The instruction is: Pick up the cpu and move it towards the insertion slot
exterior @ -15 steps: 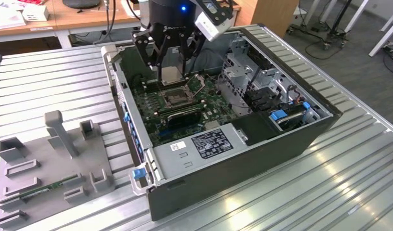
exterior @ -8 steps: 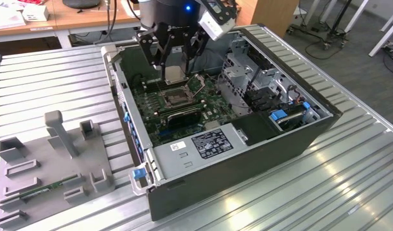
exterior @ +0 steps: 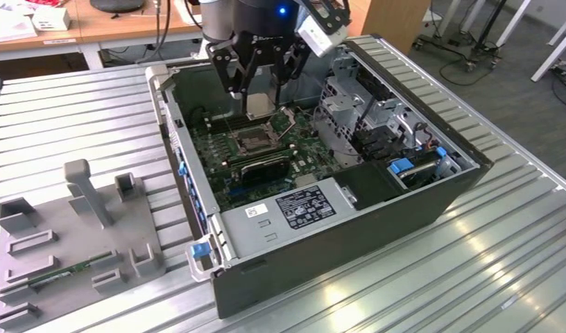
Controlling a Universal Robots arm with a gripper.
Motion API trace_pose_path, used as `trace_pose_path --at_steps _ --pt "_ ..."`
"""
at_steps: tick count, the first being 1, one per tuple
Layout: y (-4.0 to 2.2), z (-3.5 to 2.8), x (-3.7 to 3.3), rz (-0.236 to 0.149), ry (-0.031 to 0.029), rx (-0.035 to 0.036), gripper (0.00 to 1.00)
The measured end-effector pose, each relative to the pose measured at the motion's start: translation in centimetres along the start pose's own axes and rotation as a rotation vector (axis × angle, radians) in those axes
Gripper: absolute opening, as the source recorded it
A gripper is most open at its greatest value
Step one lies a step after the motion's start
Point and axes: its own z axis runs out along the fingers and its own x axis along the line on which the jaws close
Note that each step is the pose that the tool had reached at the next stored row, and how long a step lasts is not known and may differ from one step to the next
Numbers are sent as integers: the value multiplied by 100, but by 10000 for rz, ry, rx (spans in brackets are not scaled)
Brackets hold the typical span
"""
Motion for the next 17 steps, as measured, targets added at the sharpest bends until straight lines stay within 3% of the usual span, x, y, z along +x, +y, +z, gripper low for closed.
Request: trace_pose_path --at_steps 17 --pt "-5 0 -157 0 0 0 55"
